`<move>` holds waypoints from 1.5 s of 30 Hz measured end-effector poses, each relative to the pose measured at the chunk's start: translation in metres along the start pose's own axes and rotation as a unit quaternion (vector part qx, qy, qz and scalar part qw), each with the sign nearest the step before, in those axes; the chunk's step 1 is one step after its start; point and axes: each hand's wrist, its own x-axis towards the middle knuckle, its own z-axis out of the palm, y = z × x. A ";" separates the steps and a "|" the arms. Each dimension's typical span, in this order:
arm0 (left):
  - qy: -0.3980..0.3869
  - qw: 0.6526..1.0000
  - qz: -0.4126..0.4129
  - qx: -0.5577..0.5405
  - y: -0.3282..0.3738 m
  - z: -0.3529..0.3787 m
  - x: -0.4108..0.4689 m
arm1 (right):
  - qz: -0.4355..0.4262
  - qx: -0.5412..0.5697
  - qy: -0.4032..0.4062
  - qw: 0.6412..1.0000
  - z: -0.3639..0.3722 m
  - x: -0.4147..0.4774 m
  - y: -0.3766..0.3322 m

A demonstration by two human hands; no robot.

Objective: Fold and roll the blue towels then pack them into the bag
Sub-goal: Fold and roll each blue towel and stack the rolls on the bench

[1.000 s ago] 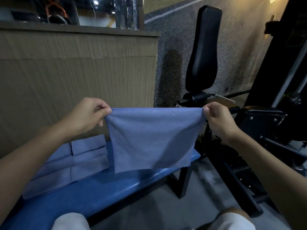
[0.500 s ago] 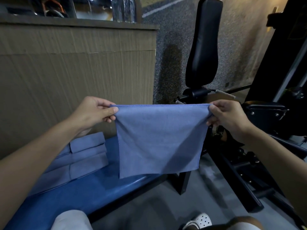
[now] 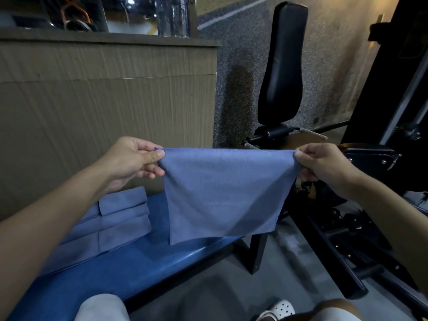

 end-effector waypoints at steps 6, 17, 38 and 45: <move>-0.080 0.986 -0.149 0.002 -0.025 -0.005 0.012 | 0.069 -0.010 -0.103 0.992 0.001 0.007 0.026; -0.037 0.992 -0.100 -0.066 -0.049 -0.005 0.092 | 0.054 0.037 -0.034 0.997 0.052 0.086 0.062; -0.123 0.968 -0.168 0.139 -0.206 0.012 0.014 | 0.105 -0.080 -0.253 0.958 0.092 0.004 0.181; -0.161 0.956 -0.155 0.192 -0.204 0.009 0.040 | 0.113 -0.026 -0.164 0.980 0.102 0.019 0.189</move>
